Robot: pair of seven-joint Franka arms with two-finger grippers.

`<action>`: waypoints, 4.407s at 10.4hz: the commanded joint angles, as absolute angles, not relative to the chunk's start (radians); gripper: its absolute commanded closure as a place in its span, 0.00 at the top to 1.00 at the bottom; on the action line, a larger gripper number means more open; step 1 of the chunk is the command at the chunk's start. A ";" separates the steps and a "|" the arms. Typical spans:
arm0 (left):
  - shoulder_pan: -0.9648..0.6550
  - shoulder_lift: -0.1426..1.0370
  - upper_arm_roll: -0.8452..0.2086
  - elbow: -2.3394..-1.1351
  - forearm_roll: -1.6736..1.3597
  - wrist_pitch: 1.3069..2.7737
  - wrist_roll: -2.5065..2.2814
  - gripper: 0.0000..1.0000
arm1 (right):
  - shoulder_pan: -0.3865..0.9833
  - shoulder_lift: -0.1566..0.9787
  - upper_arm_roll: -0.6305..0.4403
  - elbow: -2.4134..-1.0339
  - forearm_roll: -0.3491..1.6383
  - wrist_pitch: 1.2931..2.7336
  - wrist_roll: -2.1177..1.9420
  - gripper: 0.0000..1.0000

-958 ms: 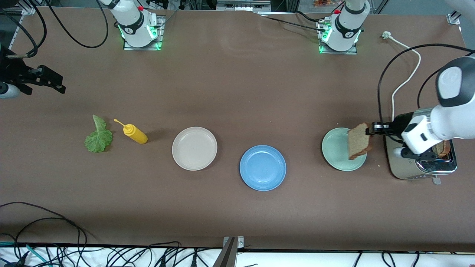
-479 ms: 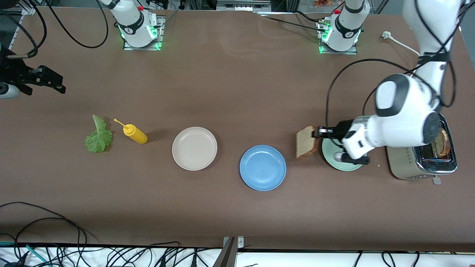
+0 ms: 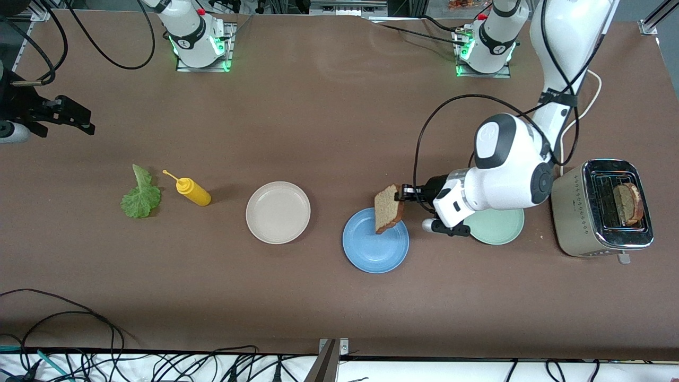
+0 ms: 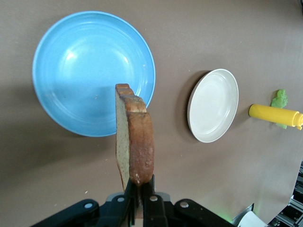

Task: Make sandwich in blue plate with both arms
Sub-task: 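Carry the bread slice with the left gripper over the blue plate, then lower the bread onto the blue plate and open the left gripper, then raise the left gripper toward the toaster while the right gripper reaches the lettuce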

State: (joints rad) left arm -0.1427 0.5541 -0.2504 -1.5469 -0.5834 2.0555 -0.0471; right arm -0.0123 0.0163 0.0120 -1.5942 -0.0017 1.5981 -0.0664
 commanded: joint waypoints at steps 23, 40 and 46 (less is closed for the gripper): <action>-0.224 0.762 -0.239 -1.465 -0.719 2.316 0.037 0.00 | -0.017 0.017 0.011 -1.589 0.017 1.583 -0.078 1.00; -0.140 0.600 -0.141 -1.645 -0.704 2.329 0.147 1.00 | -0.020 0.021 0.008 -1.664 0.012 1.652 -0.083 1.00; -0.014 0.266 -0.104 -1.835 -0.349 2.073 0.144 1.00 | -0.026 0.214 -0.093 -1.706 -0.025 1.761 -0.117 1.00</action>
